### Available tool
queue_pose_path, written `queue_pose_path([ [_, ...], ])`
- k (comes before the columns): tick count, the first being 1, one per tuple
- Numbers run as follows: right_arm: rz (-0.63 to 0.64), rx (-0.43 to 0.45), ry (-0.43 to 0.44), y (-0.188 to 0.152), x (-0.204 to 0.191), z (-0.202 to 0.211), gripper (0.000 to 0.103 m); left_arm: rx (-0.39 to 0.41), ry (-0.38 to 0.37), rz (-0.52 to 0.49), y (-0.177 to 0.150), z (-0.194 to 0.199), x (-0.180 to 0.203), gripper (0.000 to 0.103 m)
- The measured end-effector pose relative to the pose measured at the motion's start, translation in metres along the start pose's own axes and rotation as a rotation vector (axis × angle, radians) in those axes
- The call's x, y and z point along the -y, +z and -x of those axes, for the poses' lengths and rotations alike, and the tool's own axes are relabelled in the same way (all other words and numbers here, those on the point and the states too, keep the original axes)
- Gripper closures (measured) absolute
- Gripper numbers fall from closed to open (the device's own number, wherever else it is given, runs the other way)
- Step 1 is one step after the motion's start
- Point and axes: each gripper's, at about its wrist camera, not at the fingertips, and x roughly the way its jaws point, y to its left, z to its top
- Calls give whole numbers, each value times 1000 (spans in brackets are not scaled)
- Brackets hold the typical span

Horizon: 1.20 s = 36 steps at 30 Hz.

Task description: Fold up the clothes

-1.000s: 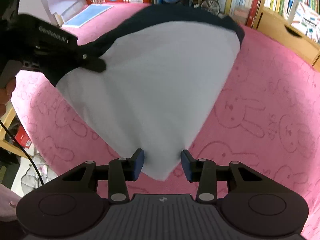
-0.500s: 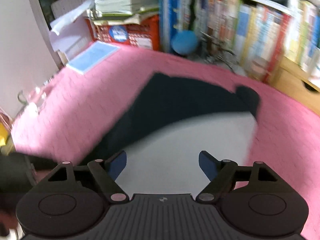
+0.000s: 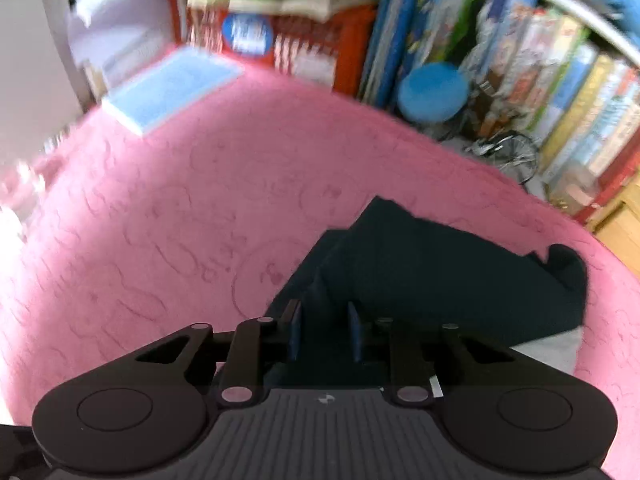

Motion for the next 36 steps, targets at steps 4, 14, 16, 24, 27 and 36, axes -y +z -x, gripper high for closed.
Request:
queue_pose_path([
  [4,52,-25,-36,-1,-11,-22,78,-11,-1,-8,2,-3,-4,66],
  [14,170,13,-10,4,-20,-38,70,-44,26,-20,5,-9,-5,66],
  [16,176,18,51,8,-18,-37,55,-47,26,-27,5,-9,-4,66],
  [24,41,160,85,10,7,12,56,-44,18,-39,3,-13,-5,64],
  [27,46,190,-8,-2,9,26,58,-45,9,-35,3,-13,-7,64],
  [36,85,129,-120,-25,2,0,75,-10,122,-111,6,0,-5,48],
])
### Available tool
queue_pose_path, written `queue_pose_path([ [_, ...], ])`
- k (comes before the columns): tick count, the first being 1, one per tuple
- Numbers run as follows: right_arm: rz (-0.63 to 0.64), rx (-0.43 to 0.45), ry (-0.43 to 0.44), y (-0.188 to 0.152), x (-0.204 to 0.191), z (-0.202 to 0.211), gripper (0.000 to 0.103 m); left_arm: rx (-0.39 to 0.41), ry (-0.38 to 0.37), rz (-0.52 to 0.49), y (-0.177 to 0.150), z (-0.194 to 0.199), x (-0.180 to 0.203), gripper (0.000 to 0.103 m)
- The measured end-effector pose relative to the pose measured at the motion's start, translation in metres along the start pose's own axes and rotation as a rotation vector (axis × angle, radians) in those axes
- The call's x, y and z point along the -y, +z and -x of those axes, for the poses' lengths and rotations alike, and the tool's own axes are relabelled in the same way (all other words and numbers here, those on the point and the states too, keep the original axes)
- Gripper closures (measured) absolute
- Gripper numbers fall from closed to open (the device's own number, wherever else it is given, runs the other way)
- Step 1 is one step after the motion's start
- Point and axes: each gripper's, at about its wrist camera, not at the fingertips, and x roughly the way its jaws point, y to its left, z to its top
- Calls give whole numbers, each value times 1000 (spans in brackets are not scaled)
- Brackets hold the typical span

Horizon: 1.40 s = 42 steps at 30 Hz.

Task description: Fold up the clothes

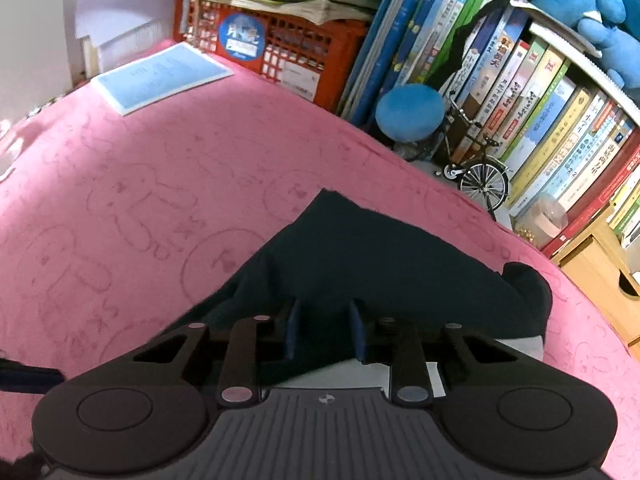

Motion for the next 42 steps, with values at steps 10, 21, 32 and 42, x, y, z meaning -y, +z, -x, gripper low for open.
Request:
queue_pose_path([
  [10,-12,7,24,12,-2,-32,75,4,8,-22,-7,-11,-1,46],
  [21,-117,23,208,75,25,-48,74,0,-2,-76,-12,-10,0,45],
  [32,88,100,-110,-110,19,109,26,-15,-35,-34,-9,-12,-8,45],
  [42,356,146,-250,-201,-63,117,9,-62,-11,-16,-1,-17,-5,45],
])
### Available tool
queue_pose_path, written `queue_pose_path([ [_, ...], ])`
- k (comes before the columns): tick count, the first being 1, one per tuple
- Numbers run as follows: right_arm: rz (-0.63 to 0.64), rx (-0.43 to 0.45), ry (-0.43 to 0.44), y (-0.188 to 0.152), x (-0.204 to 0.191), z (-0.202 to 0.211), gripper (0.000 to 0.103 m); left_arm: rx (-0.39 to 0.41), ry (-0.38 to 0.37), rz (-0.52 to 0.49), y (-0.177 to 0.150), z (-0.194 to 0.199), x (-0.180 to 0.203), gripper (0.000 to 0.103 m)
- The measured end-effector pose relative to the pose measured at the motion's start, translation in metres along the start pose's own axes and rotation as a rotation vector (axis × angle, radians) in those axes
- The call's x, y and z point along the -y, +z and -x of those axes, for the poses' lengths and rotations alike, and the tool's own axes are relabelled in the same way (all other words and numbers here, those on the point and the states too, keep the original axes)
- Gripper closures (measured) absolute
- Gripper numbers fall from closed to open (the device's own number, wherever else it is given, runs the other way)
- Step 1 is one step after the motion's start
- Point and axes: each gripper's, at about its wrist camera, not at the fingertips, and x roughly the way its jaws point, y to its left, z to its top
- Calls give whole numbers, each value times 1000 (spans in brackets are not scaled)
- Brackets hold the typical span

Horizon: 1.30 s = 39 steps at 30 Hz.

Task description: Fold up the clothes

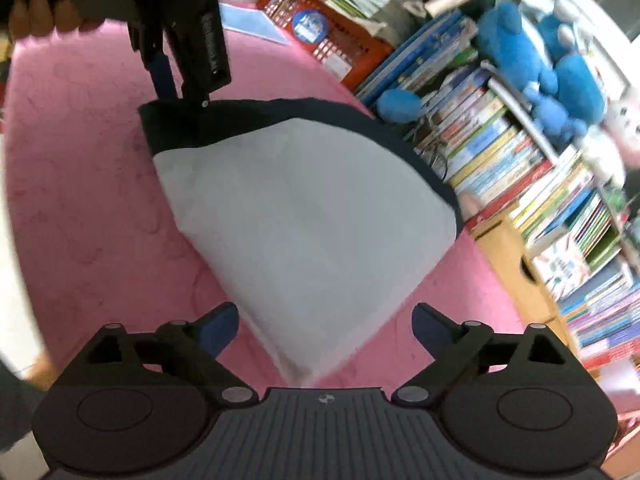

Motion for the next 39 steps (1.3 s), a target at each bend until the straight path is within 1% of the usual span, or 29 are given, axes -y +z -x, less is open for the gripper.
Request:
queue_pose_path([
  [1,27,23,-17,-1,-8,-5,9,-7,12,-6,1,-1,2,45],
  [3,72,73,-102,-2,-15,-10,7,-21,38,-19,3,-3,7,44],
  [4,38,84,-135,-3,-8,-9,5,-30,64,-37,2,-4,10,42],
  [5,-18,70,-172,-7,3,-7,4,-38,91,-55,2,-6,14,32],
  [6,-74,56,-209,-11,15,-6,3,-46,114,-73,2,-7,18,27],
  [8,-101,38,-259,-24,27,-3,2,-66,120,-106,-1,-12,24,13],
  [10,-72,18,-316,-33,34,0,2,-79,129,-129,-3,-15,29,6],
  [11,-74,34,-324,-32,40,5,2,-83,135,-136,-3,-17,31,5],
  [14,-75,109,-347,-25,51,16,1,-95,141,-140,-4,-18,32,4],
  [18,-81,11,-265,-46,46,3,1,-121,144,-153,-4,-18,33,4],
  [19,-78,14,-262,-47,43,4,3,-126,148,-152,-4,-18,34,4],
  [20,-84,38,-262,-47,41,10,3,-129,150,-150,-3,-18,34,4],
  [22,-145,135,-220,-43,39,26,1,-136,156,-147,-2,-19,35,4],
  [24,-174,202,-202,-34,31,29,0,-145,162,-143,-1,-20,36,4],
  [25,-167,217,-217,-29,25,23,0,-150,165,-141,-1,-20,37,4],
  [26,-157,217,-238,-23,20,14,0,-156,168,-139,0,-21,37,3],
  [29,-118,172,-281,-16,10,-16,0,-176,172,-124,3,-23,37,3],
  [33,-94,272,-193,-40,14,10,0,-207,160,-114,9,-24,35,3],
  [34,-74,300,-153,-47,13,18,0,-213,154,-110,11,-24,34,3],
  [36,21,324,-96,-60,-1,28,0,-221,138,-100,13,-23,31,3],
  [38,70,304,-120,-63,-10,22,0,-229,137,-107,14,-24,31,3],
  [39,23,294,-129,-62,-4,19,0,-232,142,-113,14,-25,32,3],
])
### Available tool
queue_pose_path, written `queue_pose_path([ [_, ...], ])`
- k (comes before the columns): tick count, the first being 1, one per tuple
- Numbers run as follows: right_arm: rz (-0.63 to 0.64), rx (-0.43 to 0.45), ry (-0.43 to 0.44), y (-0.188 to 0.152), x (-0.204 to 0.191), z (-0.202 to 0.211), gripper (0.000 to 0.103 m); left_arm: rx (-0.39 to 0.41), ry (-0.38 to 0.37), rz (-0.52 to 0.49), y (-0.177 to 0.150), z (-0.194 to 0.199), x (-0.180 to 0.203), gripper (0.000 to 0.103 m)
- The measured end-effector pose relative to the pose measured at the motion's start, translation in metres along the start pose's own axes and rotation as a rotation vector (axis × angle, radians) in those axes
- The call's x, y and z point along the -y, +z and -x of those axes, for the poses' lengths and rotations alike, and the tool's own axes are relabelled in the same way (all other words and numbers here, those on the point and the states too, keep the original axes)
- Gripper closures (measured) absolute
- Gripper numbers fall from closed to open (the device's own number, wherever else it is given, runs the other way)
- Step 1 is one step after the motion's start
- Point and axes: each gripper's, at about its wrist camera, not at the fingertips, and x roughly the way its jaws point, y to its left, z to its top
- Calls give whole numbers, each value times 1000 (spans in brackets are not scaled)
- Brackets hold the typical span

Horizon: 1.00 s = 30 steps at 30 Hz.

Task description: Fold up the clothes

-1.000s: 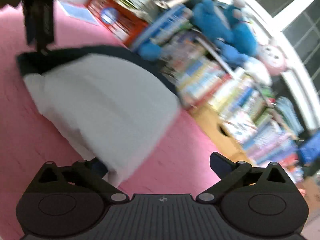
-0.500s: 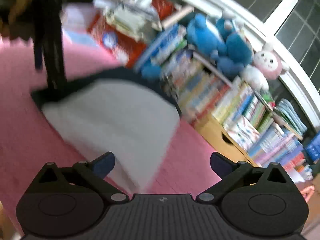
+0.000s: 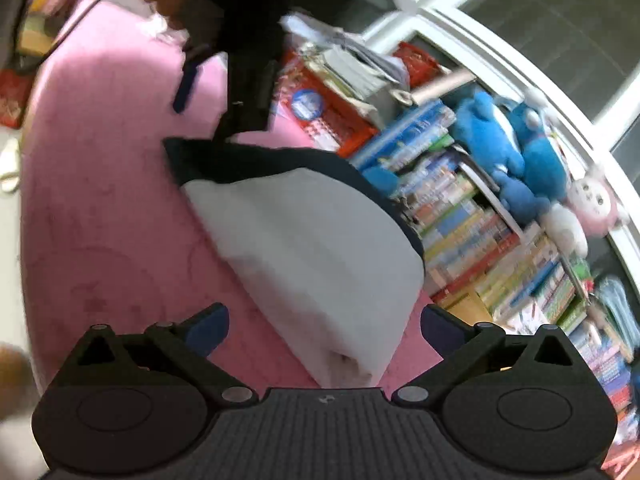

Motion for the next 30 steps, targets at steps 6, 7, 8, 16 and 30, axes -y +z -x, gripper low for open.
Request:
queue_pose_path([
  [6,-212,-146,-182,-7,44,-33,0,-32,-11,11,4,0,-2,2],
  [7,-221,-166,-194,-11,49,-37,0,-39,-21,17,4,0,-5,2],
  [8,-230,-186,-206,-15,54,-42,0,-46,-29,22,4,1,-9,2],
  [16,-271,-228,-133,-7,52,-65,23,-57,31,-3,0,-3,-7,0],
  [30,-82,-134,-225,-25,47,-30,2,-24,52,-50,-1,-6,2,0],
])
